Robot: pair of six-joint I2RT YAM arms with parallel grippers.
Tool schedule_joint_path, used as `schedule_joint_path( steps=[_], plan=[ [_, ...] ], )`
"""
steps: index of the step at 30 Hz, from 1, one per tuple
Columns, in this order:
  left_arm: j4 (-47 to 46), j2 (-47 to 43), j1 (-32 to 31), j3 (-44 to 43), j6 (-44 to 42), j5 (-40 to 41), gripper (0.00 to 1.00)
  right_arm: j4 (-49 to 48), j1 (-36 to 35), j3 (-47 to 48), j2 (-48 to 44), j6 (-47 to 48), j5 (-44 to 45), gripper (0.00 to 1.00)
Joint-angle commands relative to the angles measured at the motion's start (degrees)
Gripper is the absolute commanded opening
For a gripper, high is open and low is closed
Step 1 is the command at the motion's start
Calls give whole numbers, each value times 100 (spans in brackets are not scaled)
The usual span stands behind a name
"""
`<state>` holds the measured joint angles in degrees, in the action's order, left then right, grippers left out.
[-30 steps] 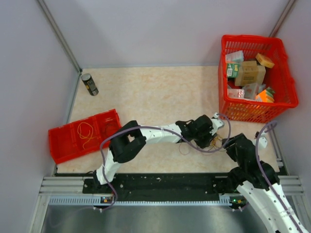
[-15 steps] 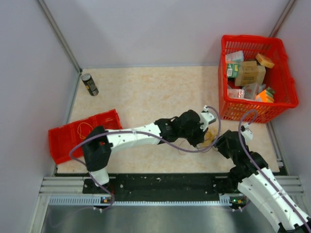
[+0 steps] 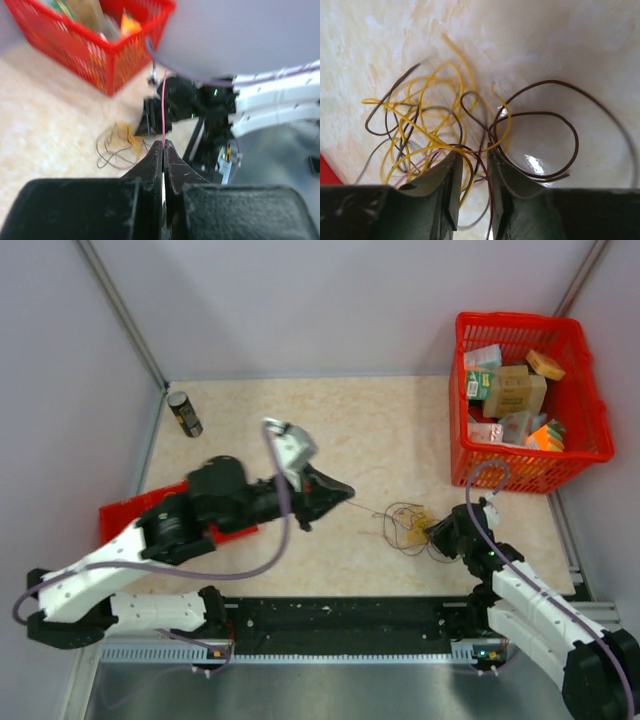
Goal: Untangle the cables
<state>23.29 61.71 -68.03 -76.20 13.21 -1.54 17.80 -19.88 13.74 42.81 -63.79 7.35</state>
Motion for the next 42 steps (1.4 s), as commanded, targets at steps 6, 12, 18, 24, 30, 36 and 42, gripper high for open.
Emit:
schedule_joint_path(
  steps=[6, 12, 18, 24, 30, 36, 42],
  plan=[
    [571, -2004, -17, -544, -258, 1639, 0, -1454, 125, -415, 8, -169, 187, 48],
    [1265, -1971, -17, -1799, -653, 2279, 0, -1728, 125, -504, 114, -46, 100, 55],
    [1539, -1707, -9, -3268, -1564, 3106, 0, -1728, 133, -565, 88, -63, 108, 56],
    [1432, -1014, -17, -3910, -2445, 3836, 0, -2009, 133, -627, 61, 15, 56, 70],
    [1223, -809, -9, -3185, -2351, 4522, 0, -2105, 125, -583, 193, 77, -32, 70],
    [651, -1013, -9, -1187, -1348, 3828, 0, -2220, 125, -583, 263, 156, -120, 68],
    [783, -617, 0, -1642, -1277, 3942, 0, -2264, 133, -574, 281, 227, -164, 68]
  ],
)
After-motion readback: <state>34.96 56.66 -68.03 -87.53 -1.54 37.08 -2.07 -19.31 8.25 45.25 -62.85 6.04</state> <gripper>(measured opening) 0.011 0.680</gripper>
